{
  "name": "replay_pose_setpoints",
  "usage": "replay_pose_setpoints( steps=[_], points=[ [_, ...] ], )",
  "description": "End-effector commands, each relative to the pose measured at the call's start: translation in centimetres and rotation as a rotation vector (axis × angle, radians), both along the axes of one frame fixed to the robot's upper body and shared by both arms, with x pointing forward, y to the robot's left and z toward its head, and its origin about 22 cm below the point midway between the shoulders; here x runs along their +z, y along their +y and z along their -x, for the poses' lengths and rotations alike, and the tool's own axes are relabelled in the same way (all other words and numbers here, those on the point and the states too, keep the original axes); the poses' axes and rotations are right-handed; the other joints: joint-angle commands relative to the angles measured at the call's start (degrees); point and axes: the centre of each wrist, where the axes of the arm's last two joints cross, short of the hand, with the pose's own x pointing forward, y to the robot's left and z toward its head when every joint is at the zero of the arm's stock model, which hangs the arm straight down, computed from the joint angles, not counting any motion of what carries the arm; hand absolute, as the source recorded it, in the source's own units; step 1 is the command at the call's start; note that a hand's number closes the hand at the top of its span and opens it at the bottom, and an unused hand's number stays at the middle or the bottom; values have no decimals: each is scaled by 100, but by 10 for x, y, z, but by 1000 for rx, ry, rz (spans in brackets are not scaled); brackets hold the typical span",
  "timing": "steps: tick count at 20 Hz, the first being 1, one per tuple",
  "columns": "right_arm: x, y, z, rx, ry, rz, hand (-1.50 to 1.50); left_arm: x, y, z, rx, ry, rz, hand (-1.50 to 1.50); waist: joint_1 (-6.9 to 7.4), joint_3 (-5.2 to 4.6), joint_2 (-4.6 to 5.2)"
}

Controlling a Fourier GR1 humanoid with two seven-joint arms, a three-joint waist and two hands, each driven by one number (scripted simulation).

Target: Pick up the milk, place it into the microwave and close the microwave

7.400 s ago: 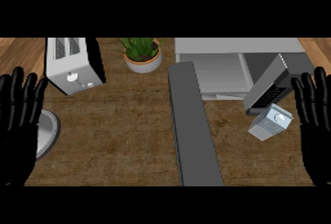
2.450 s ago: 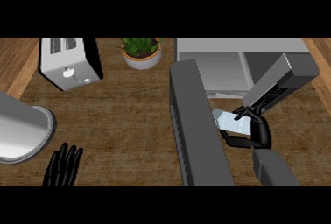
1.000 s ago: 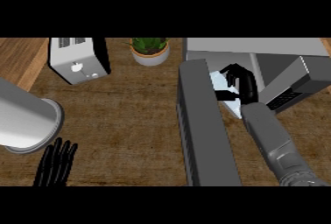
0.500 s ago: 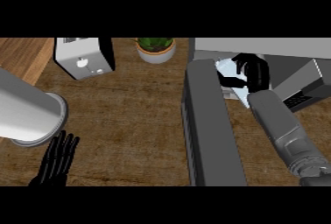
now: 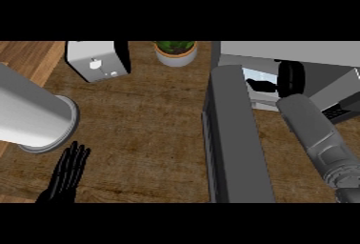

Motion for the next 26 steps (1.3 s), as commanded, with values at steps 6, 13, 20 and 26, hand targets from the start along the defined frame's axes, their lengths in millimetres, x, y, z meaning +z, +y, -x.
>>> replay_pose_setpoints(
  steps=[6,13,20,26],
  points=[
    [-4,22,-1,104,52,-26,-150,-2,-1,-5,-36,-18,-11,-150,86,10,37],
    [-5,27,-1,246,44,-161,-150,-2,-12,-8,-60,-14,20,-150,-90,8,-29],
    [-22,9,12,265,35,-301,-150,-13,-18,-5,-73,-8,22,-150,-194,3,-62],
    [-60,-4,40,287,51,-414,-150,-1,-29,-9,-86,2,15,-150,-315,5,-120]
  ],
)
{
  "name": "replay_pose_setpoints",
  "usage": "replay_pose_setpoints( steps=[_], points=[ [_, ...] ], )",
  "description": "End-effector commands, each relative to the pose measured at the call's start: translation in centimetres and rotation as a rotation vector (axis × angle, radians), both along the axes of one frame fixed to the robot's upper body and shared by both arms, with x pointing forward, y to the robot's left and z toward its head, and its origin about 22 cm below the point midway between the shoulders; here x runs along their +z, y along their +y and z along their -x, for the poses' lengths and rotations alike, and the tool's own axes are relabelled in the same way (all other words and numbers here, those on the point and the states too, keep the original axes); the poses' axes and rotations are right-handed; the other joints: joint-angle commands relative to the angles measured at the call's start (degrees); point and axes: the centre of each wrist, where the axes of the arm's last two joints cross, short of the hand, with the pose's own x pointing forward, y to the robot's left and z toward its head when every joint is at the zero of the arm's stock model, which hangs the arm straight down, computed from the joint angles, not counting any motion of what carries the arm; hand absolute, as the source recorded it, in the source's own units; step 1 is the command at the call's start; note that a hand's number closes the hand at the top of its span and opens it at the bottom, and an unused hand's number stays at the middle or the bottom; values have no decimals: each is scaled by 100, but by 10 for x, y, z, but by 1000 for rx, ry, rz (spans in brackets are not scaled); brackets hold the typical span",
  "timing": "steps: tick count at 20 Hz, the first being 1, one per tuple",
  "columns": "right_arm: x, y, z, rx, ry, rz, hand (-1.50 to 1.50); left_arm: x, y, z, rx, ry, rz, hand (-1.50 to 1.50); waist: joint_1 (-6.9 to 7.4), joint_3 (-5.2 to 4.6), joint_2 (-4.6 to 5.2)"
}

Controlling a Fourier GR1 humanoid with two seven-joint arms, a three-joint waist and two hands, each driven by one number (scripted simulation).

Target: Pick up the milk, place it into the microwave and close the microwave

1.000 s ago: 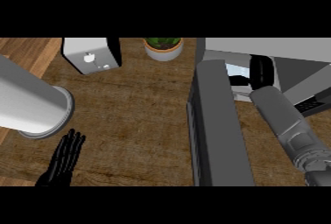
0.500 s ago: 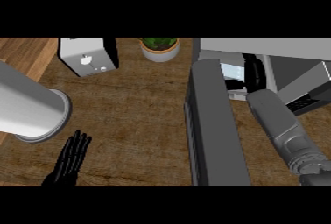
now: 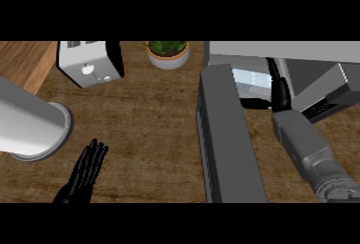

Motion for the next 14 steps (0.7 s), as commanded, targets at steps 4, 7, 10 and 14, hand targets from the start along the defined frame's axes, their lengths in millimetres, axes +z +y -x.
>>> replay_pose_setpoints(
  steps=[4,7,10,14],
  points=[
    [-44,-16,38,30,12,-94,-150,0,-13,-2,-6,5,-10,-150,-158,-8,-81],
    [-46,-26,42,66,13,-143,-150,3,-12,-8,-19,18,-14,-150,-188,-10,-91],
    [-75,-17,68,138,36,-235,-150,2,-18,0,-19,-2,-14,-150,-205,-9,-116],
    [-88,-26,85,178,67,-291,-150,-1,-31,-20,-8,10,-16,-150,-334,-19,-155]
  ],
)
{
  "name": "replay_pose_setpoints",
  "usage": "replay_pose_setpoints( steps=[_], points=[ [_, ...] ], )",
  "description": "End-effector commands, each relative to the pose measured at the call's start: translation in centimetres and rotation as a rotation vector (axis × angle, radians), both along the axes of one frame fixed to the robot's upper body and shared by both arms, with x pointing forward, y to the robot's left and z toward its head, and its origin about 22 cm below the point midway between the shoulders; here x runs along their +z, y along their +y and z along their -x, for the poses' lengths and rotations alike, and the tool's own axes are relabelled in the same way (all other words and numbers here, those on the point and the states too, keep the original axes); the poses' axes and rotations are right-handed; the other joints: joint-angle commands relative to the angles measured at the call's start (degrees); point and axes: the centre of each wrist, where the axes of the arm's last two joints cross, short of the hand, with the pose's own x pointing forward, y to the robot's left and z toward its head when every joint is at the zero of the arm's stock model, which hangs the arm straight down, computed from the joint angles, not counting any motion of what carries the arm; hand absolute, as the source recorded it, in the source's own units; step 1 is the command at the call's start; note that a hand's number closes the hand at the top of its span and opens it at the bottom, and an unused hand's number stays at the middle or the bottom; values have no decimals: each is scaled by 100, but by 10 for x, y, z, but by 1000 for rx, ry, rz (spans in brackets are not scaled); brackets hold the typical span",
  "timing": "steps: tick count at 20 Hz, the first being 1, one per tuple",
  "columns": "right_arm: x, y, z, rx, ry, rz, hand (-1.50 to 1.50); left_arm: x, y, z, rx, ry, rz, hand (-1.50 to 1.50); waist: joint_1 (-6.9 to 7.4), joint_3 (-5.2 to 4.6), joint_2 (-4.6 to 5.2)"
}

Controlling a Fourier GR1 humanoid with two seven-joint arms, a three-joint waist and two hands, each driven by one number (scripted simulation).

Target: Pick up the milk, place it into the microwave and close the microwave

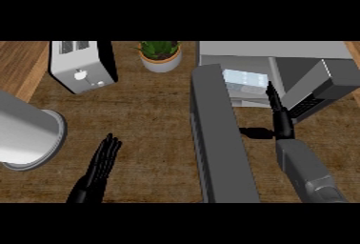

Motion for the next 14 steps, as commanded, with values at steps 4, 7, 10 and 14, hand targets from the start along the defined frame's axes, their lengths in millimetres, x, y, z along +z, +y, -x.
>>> replay_pose_setpoints(
  steps=[4,7,10,14],
  points=[
    [-34,-21,45,85,-9,-127,-150,9,-12,-2,-11,0,-4,-150,-139,-8,-63],
    [-47,-14,60,95,-20,-240,-150,4,-15,0,-33,13,27,-150,-165,-10,-74],
    [-41,-20,55,142,-32,-317,-150,16,2,0,-127,37,46,-150,-214,-16,-106],
    [-53,-37,81,140,-61,-380,-150,-2,-16,-15,-160,64,-51,150,-251,-14,-94]
  ],
)
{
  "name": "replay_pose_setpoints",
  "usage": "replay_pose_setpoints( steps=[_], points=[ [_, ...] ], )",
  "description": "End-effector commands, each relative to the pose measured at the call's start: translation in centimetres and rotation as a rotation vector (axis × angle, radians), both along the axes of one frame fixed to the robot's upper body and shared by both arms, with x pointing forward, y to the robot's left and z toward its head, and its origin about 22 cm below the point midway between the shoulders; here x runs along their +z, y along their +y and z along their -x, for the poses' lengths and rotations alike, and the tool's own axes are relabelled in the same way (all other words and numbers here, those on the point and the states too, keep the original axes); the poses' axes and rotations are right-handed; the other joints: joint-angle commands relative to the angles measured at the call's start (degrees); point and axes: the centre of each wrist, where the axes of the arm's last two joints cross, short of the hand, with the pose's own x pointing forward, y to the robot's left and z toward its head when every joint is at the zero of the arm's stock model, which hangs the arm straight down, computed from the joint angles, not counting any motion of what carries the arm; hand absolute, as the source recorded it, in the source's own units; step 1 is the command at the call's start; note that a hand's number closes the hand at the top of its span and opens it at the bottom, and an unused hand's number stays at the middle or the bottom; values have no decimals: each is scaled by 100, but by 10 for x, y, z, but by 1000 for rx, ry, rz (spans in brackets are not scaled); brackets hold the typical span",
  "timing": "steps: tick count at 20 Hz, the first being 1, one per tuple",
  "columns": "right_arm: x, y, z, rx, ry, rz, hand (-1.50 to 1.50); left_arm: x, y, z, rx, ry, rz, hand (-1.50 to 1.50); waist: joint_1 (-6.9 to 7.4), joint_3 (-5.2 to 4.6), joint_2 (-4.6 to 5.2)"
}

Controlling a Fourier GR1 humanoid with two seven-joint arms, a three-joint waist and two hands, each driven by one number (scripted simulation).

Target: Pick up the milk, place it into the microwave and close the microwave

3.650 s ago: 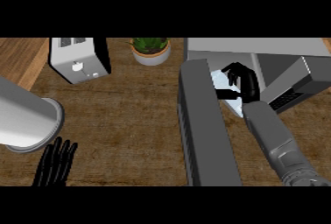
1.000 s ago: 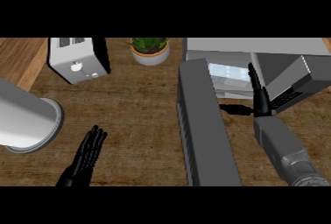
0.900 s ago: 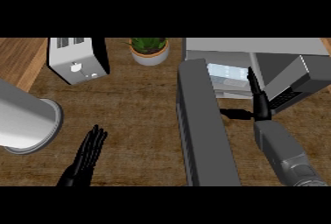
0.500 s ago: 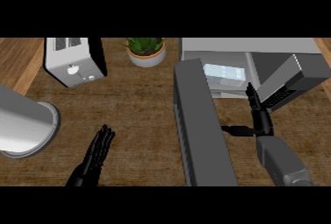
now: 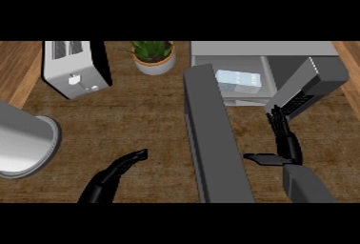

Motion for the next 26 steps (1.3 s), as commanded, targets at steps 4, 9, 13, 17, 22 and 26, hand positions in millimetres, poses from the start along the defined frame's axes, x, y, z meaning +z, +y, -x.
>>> replay_pose_setpoints(
  steps=[4,9,13,17,22,26],
  points=[
    [-5,-27,25,21,-128,-129,-150,-10,0,3,-48,26,-141,150,-32,0,-15],
    [-11,-32,49,82,-111,-128,-150,-16,-7,-17,-140,27,-277,150,-162,-9,-37],
    [5,-53,56,84,-131,-102,-150,-22,-34,-20,-252,34,-350,150,-245,-18,-53],
    [25,-64,62,73,-153,-103,-150,-45,-43,-13,-332,74,-367,150,-234,-25,-53],
    [46,-88,89,81,-166,-111,-150,-52,-108,-21,-390,52,-341,150,-180,-16,-20],
    [69,-78,95,118,-198,-128,-150,-66,-127,-20,-398,41,-382,150,-215,-18,-9]
  ],
)
